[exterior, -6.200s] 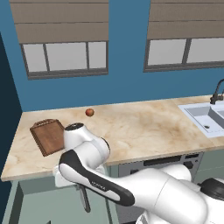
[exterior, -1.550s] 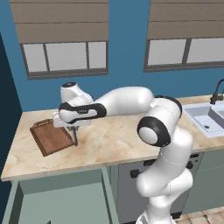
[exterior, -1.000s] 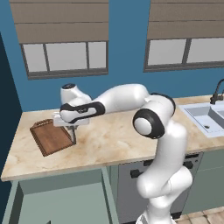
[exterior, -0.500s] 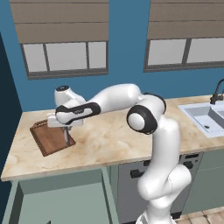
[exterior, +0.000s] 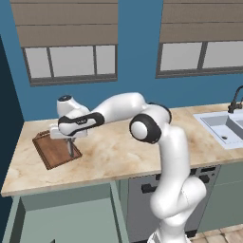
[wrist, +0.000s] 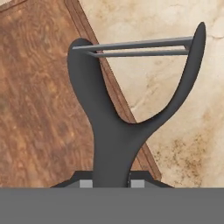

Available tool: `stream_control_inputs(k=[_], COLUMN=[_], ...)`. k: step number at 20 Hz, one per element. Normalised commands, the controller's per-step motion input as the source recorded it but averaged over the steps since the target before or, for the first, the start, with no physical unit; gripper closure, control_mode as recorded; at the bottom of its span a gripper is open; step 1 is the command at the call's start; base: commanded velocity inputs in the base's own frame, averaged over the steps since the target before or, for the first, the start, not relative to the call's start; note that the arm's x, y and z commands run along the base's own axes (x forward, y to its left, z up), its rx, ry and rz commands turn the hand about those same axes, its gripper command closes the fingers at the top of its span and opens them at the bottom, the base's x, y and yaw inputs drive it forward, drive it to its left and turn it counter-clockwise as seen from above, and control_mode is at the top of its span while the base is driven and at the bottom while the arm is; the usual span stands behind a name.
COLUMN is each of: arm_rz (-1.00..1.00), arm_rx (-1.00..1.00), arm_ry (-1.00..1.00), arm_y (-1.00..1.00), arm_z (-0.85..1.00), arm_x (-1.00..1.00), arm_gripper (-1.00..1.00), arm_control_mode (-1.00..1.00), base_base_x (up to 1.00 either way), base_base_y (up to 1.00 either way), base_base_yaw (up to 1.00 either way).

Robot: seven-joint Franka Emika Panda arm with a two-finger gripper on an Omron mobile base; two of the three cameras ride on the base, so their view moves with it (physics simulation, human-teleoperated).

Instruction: Open the drawer on the left and place the cutting tools on the cutting board.

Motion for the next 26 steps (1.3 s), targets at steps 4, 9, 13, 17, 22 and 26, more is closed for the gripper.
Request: stream_control_inputs(k=[4,9,13,17,22,26], arm_rz=[0.00,0.00,0.00,0.00,0.00,-0.01], arm_rx=[0.00,0.00,0.00,0.00,0.00,0.00], arm_ry=[0.00,0.00,0.00,0.00,0.00,0.01], arm_y=[0.13,0.13,0.10,0.08,0.08,0.01], arm_z=[-0.19,-0.17,-0.21,-0.23,-0.24,-0.08], arm_x=[0.13,0.15,0.19,0.26,0.32,0.21], arm_gripper=[1.00,1.00,1.00,1.00,1.00,1.00], arm_control_mode=[-1.00,-1.00,-1.00,-1.00,-1.00,-1.00], base_base_x=[0.00,0.00,0.00,0.00,0.00,0.00], base_base_y=[0.00,0.00,0.00,0.00,0.00,0.00], base_base_yaw=[0.00,0.00,0.00,0.00,0.00,0.00])
